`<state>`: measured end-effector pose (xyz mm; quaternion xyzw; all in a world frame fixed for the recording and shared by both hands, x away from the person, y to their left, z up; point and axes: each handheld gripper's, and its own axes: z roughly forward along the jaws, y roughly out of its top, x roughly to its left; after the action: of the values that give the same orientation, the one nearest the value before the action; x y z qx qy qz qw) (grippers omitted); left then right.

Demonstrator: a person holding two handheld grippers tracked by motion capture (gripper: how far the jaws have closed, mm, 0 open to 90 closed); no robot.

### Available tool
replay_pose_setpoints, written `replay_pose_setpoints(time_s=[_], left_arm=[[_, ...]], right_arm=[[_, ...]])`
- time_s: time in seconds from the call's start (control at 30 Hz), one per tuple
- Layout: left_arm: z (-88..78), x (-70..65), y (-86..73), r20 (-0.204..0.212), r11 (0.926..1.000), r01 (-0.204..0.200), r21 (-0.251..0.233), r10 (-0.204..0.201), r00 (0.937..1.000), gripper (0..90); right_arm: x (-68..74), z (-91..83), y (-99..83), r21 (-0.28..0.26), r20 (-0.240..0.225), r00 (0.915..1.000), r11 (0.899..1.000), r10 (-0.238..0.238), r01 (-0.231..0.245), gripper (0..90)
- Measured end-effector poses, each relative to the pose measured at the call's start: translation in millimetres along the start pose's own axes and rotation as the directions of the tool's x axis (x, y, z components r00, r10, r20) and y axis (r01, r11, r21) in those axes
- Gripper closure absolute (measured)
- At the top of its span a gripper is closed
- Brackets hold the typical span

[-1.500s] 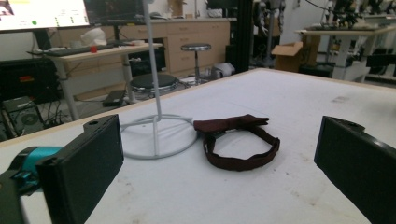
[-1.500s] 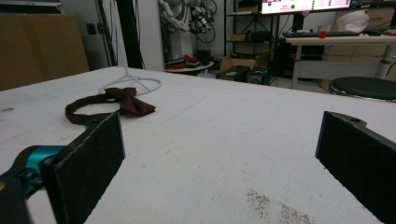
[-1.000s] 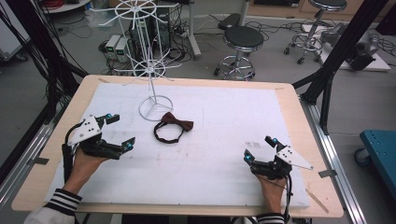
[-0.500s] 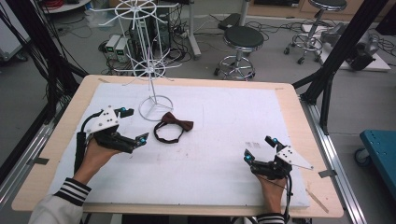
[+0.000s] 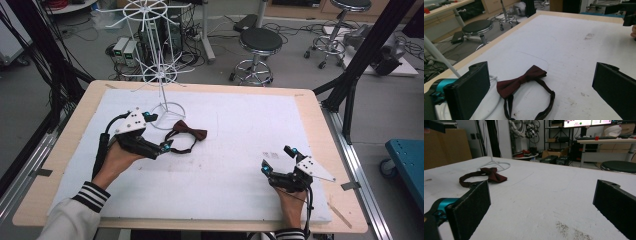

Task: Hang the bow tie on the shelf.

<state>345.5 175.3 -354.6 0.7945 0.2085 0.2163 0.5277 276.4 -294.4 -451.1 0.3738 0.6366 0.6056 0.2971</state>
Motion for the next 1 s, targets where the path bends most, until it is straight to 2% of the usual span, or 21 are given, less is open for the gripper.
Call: replay_pose_setpoints(time_s=[0.17,0.37,0.5,0.67,0.87,1.0], left_arm=[[12.1,-1.4,6.9,0.018,0.9998,0.005,0.017,-0.005,0.9998,1.7],[26.3,-1.7,12.8,0.012,0.9988,0.009,0.049,-0.010,0.9999,1.7],[36.1,-1.9,15.1,0.013,0.9958,0.019,0.090,-0.020,0.9997,1.7],[47.0,-1.6,16.9,0.009,0.9931,0.022,0.115,-0.023,0.9997,1.7],[61.4,-0.4,15.3,0.010,0.9875,0.028,0.155,-0.030,0.9995,1.7],[69.0,3.0,10.3,0.005,0.9800,0.037,0.196,-0.038,0.9993,1.7]], right_arm=[[-0.9,0.0,0.1,-0.002,-0.002,1.0000,1.000,-0.001,0.001,0.6],[-0.8,-0.1,0.1,-0.002,-0.001,1.0000,1.000,0.004,-0.004,0.6],[-1.0,-0.4,0.1,0.001,-0.002,1.0000,1.000,0.006,-0.006,0.6],[-0.8,-0.4,0.0,-0.001,-0.004,0.9999,1.000,0.011,-0.011,0.6],[-0.9,-0.3,0.0,-0.003,-0.004,0.9999,1.000,0.012,-0.012,0.6],[-1.3,-0.3,0.0,-0.004,-0.002,1.0000,1.000,0.007,-0.007,0.6]])
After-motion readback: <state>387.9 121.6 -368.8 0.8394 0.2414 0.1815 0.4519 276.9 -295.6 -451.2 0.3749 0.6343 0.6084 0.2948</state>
